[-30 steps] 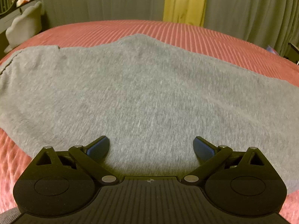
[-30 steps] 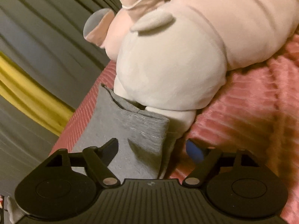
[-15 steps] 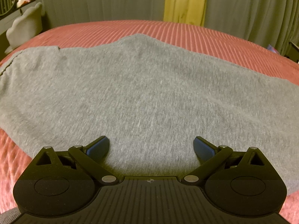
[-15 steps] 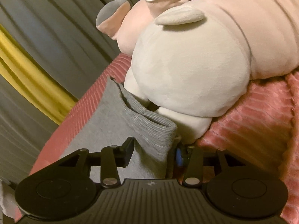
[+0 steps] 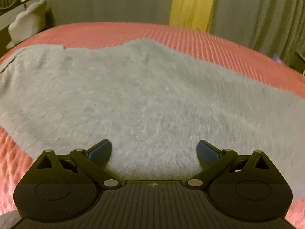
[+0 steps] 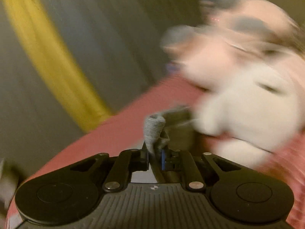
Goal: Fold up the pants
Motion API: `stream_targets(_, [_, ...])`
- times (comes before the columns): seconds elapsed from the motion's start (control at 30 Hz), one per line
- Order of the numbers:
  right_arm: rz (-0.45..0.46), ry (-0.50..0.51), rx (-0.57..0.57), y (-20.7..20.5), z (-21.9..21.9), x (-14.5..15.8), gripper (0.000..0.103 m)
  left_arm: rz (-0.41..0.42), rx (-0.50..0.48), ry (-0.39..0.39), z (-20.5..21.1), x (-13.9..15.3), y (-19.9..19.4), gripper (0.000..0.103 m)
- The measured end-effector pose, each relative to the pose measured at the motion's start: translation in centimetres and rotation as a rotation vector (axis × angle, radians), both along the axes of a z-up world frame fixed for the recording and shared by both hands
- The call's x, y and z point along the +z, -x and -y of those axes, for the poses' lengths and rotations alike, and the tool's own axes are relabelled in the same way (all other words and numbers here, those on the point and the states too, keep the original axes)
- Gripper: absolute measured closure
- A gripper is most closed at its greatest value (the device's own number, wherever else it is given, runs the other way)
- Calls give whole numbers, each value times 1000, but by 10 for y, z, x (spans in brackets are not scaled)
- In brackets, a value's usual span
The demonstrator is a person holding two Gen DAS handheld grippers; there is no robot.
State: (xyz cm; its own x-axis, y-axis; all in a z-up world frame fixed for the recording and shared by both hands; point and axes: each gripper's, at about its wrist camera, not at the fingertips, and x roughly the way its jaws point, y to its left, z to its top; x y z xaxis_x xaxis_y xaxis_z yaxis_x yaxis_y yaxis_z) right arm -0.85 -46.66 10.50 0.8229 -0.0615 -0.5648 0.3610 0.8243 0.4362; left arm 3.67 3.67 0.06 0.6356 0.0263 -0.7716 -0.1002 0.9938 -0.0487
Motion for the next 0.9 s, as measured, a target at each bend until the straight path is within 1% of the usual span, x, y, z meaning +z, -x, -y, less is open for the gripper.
stream_targets(0.1, [75,64,252,-19,-71,27,92,32,54,17,-10,8,6,2])
stream_targets(0.17, [82,47,387,-26,-114,27,92,80,92,39,-19,15,13,2])
stream_targets(0.2, [69,39,459,-28,-136,21,92,109,113,52,-24,19,17,2])
stream_targets(0.27, [37,13,558,-26,-173,-2,91,154,143,84,-34,24,24,2])
stream_targets(0.33, [-51,-1,643,-25,-203,-30,91,160,154,115,-39,24,25,2])
stream_targets(0.4, [-145,3,696,-22,-224,-59,91,136,152,140,-43,21,22,2])
stream_targets(0.43, [-204,20,711,-23,-231,-72,90,123,151,142,-43,21,17,2])
stream_targets(0.47, [-236,19,706,-22,-233,-81,90,117,146,141,-42,20,16,2])
stream_targets(0.53, [-215,4,678,-20,-229,-79,90,120,120,144,-40,20,16,2])
stream_targets(0.63, [-185,-7,663,-19,-227,-64,90,118,87,149,-36,19,15,2])
stream_targets(0.77, [-92,36,674,-6,-232,-40,88,107,93,161,-37,16,15,2])
stream_targets(0.83, [-103,19,702,-5,-238,-43,78,103,101,166,-39,16,15,2])
stream_targets(0.87, [-134,-1,738,-9,-242,-45,63,101,103,169,-40,15,15,2])
stream_targets(0.9, [-166,-24,775,-8,-245,-50,58,101,103,171,-40,15,16,2])
